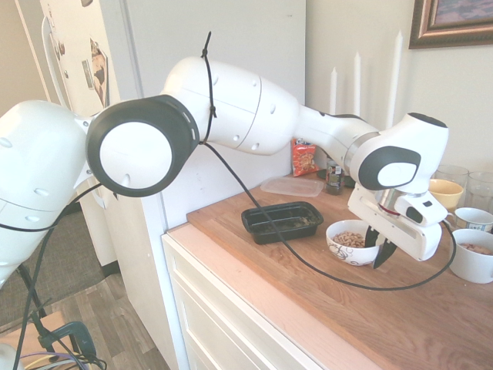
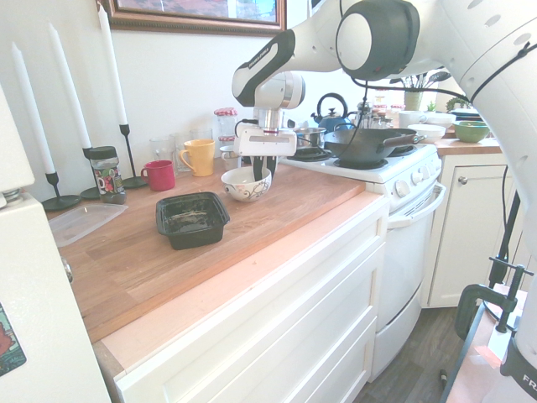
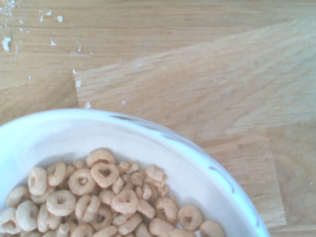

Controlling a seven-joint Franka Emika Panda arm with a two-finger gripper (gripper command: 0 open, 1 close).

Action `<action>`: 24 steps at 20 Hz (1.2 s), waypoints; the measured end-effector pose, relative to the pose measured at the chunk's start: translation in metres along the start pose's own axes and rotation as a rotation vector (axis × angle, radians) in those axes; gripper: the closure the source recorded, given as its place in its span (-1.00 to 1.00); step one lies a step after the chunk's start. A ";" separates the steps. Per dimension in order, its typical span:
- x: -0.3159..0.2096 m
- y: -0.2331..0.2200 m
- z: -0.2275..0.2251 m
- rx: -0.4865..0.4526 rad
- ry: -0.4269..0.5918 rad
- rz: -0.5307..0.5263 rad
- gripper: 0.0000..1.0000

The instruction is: Pour the cereal into the box

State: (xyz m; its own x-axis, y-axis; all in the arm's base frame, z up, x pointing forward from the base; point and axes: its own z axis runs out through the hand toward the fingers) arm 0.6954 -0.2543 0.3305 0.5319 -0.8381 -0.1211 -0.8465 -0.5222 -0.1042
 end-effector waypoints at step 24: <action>-0.122 -0.057 -0.132 -0.075 0.209 -0.119 1.00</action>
State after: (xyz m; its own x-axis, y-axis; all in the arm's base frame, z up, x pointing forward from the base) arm 0.6755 -0.1429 0.4820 0.6177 -0.7807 0.0948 -0.7820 -0.6225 -0.0311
